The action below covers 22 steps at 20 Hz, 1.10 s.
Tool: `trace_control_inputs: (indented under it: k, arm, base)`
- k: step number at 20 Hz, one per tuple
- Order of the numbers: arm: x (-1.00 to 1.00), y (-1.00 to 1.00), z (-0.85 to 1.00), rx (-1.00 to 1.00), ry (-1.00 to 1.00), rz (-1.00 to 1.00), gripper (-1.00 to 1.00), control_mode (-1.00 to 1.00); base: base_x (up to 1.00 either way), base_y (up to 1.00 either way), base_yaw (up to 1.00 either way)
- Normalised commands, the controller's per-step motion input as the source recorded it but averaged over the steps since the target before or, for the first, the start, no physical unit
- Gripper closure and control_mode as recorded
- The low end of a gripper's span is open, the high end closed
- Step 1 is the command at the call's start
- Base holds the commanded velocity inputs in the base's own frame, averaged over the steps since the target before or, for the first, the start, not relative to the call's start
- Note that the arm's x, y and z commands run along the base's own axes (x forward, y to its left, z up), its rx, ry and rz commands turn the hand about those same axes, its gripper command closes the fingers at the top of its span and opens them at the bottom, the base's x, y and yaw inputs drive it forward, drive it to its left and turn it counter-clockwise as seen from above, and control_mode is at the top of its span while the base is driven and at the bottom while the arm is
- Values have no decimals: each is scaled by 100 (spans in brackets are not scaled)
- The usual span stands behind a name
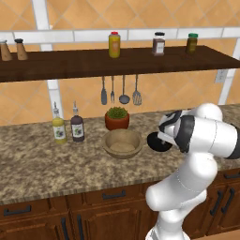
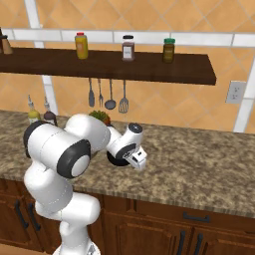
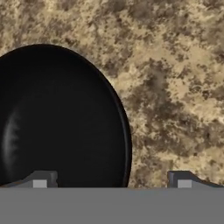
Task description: Pick up the bowls on the counter and stack them on top of one another in the open cabinet. Place the smaller bowl on top of the larger bowl.
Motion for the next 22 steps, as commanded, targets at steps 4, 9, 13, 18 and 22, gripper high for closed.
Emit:
trace_control_inputs:
  k: [4, 9, 13, 18, 22]
  arm:
    - [22, 0, -15, 0, 0, -6, -100, -100]
    - [0, 0, -3, 0, 0, -2, 100, -100]
    - [-3, 0, 0, 0, 0, 0, 100, -100]
    - [-39, 0, 53, 0, -5, 0, 100, -100]
    - [-66, 0, 100, 0, -10, 1, 100, -100]
  base:
    - [0, 0, 0]
    - [0, 0, 0]
    - [0, 0, 0]
    - [0, 0, 0]
    - [0, 0, 0]
